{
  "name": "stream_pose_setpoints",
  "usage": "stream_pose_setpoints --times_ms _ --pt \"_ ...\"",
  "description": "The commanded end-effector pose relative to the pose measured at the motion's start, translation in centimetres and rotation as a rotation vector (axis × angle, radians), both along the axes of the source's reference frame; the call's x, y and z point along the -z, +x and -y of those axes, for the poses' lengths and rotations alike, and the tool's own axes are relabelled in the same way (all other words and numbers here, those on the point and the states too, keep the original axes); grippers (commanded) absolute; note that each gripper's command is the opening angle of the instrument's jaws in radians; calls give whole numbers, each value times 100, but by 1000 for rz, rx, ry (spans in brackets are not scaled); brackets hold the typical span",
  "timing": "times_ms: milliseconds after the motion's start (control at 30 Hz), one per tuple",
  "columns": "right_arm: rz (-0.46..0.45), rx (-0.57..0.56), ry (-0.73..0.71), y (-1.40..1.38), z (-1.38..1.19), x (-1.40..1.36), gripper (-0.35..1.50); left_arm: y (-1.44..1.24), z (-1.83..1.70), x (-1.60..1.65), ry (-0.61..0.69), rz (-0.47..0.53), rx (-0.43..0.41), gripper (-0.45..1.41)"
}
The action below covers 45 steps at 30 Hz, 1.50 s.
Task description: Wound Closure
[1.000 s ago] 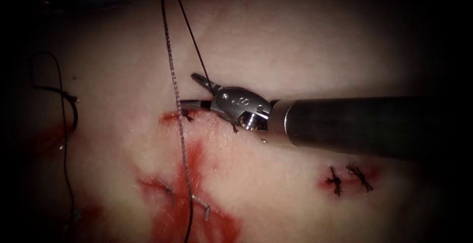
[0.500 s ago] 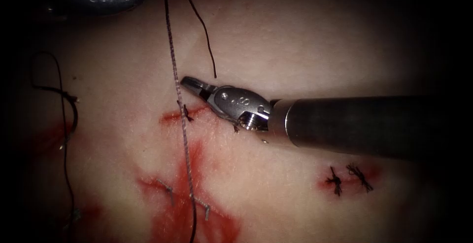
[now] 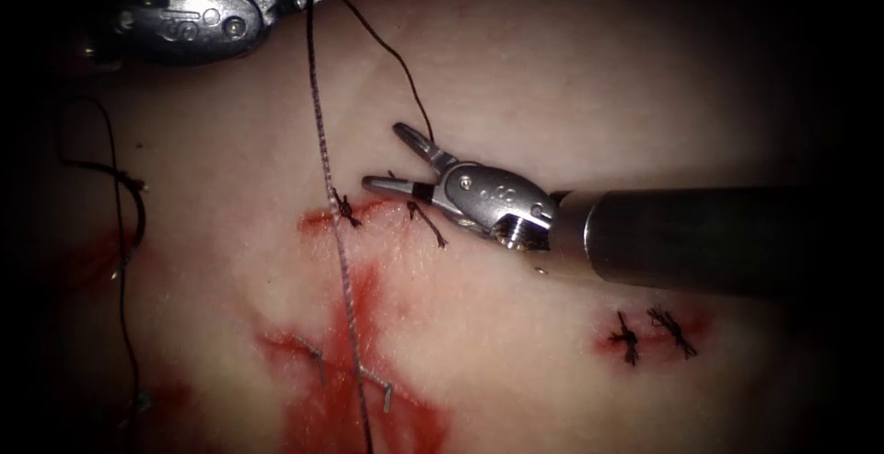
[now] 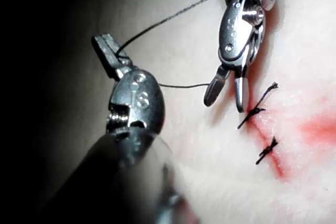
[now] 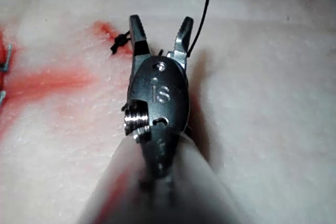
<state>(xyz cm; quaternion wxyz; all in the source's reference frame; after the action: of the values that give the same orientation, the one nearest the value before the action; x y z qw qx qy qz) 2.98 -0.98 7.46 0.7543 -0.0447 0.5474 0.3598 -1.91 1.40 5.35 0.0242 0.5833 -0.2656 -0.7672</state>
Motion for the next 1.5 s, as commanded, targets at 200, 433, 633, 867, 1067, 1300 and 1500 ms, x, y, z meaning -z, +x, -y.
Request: stream_pose_setpoints --times_ms 200,433,633,867,1067,1300,1500 --pt "69 -27 -7 -92 -13 17 123 -52 28 -4 -14 1 -20 -45" --pt "128 -49 -27 -158 -42 33 115 -113 68 -20 -53 -19 -45 -45" --pt "173 -56 -32 -193 -63 42 110 -148 109 -50 -81 -62 -87 -45" --pt "195 -118 -49 -209 -82 52 133 -182 169 -101 -39 -108 -162 -45" --pt "200 -127 -56 -208 -86 57 135 -197 214 -144 36 -126 -229 -45" --pt "193 -123 -55 -202 -85 58 135 -201 236 -163 86 -139 -284 -45" --pt "179 -130 -56 -201 -87 65 137 -208 258 -178 147 -116 -355 -45"
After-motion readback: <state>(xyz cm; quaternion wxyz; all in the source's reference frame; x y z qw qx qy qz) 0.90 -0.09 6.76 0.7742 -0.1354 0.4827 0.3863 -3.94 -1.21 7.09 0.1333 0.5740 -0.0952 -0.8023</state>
